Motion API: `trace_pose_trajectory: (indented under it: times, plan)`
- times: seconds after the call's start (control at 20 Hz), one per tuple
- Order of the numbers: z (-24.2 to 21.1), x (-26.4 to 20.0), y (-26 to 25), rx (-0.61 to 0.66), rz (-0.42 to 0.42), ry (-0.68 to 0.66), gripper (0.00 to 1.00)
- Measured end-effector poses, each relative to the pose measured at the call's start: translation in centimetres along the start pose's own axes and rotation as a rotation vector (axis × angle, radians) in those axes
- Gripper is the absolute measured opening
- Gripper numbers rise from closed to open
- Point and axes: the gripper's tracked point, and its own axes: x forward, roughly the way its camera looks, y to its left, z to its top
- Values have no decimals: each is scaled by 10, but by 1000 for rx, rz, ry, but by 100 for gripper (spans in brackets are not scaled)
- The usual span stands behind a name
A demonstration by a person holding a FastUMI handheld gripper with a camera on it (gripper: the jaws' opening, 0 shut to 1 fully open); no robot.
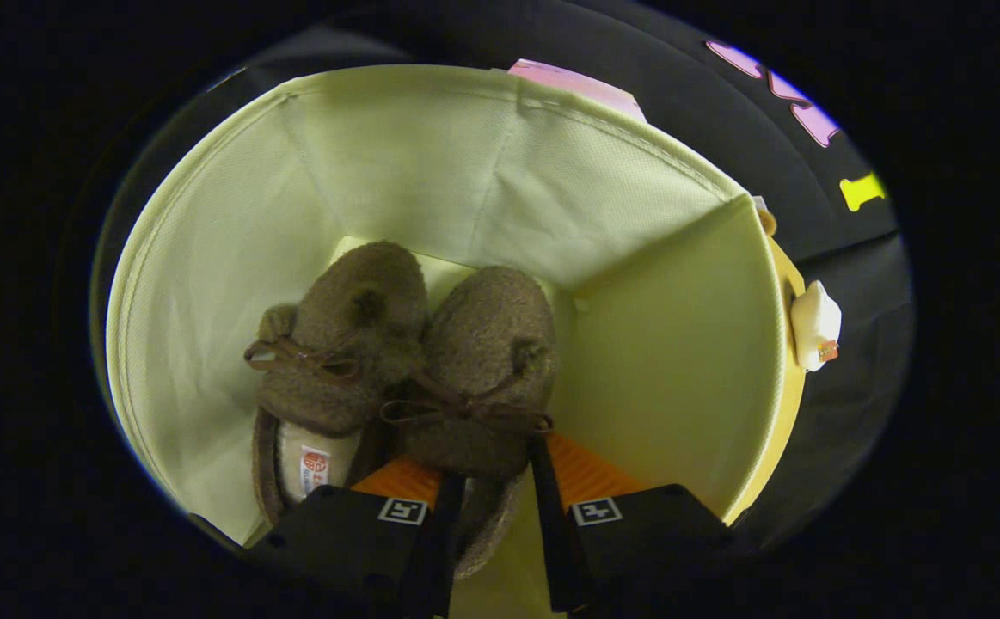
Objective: Open the storage box then place both shoes into the box .Put the left shoe in first, then the right shoe, with the right side of both shoes facing outward in a uniform manner.
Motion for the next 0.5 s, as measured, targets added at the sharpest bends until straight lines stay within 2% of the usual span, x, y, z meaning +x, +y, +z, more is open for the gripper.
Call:
trace_pose_trajectory:
  times: [0.05, 0.1, 0.3, 0.4, 0.5]
  plan:
    - [0, -3, 2, -8, 8, -7, 50]
    - [2, -6, 3, -18, 11, -13, 59]
    - [5, -27, 12, -54, 57, -73, 68]
    - [9, -40, 13, -68, 76, -119, 83]
    - [12, -59, 11, -62, 99, -172, 93]
